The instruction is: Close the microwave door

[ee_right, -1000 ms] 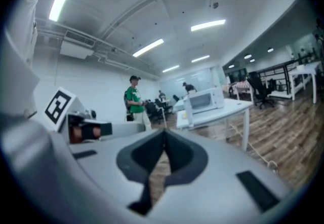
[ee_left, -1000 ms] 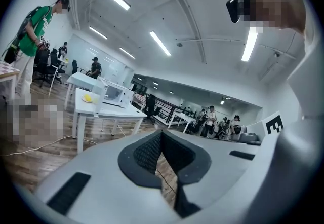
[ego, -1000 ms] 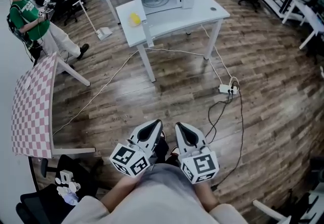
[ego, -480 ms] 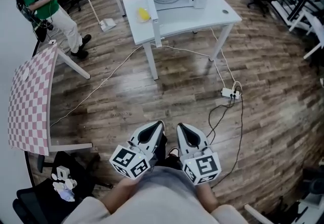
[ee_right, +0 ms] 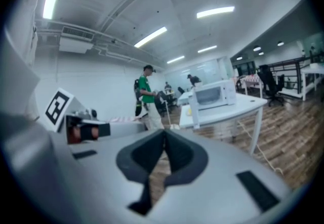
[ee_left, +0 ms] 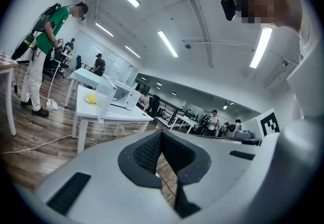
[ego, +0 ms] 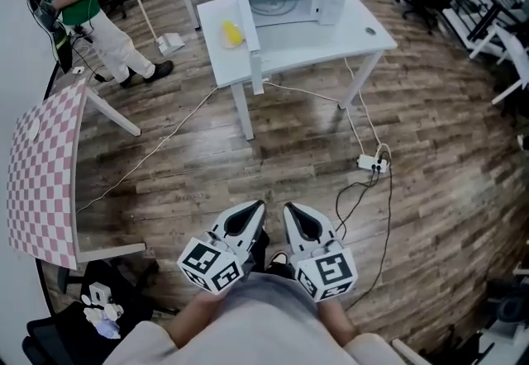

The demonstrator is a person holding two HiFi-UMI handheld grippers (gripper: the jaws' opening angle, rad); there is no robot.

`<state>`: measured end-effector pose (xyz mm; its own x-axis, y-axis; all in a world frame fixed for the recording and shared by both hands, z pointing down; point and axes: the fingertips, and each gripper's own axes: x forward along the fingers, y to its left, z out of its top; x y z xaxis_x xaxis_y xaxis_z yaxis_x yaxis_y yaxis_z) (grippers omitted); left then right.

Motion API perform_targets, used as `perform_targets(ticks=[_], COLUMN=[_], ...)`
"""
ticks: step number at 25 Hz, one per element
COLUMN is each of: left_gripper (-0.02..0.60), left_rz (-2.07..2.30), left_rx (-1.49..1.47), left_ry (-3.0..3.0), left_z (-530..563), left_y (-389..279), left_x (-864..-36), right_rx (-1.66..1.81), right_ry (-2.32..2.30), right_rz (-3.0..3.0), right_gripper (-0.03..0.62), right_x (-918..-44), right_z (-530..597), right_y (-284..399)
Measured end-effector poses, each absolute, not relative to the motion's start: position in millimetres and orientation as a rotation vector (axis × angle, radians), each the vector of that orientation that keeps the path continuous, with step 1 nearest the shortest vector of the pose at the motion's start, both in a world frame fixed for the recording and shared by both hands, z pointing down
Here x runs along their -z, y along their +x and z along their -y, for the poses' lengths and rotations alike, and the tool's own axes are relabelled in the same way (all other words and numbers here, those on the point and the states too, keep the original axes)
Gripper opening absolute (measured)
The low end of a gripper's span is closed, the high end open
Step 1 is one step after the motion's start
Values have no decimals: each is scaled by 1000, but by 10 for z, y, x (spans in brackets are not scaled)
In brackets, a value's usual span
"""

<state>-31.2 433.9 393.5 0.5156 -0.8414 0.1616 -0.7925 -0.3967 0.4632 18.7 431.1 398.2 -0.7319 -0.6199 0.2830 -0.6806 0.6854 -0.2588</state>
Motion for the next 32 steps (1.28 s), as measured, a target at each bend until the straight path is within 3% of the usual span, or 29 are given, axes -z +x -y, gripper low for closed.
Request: perform_targets(ticks=[16,32], left_gripper=[12,12], left_rz=[1245,1241], left_rx=[237,261], left_ry=[2303,2304], left_z=[-3500,-3318], left_y=[-808,-1335], left_x=[-3745,-3747], right_rx=[-519,-501], right_ry=[1076,1083], right_rz=[2693,2731], right_gripper=[23,23], right_x=[-3916,-3842], right_z=[-3536,-3362], right_y=[-364,-838])
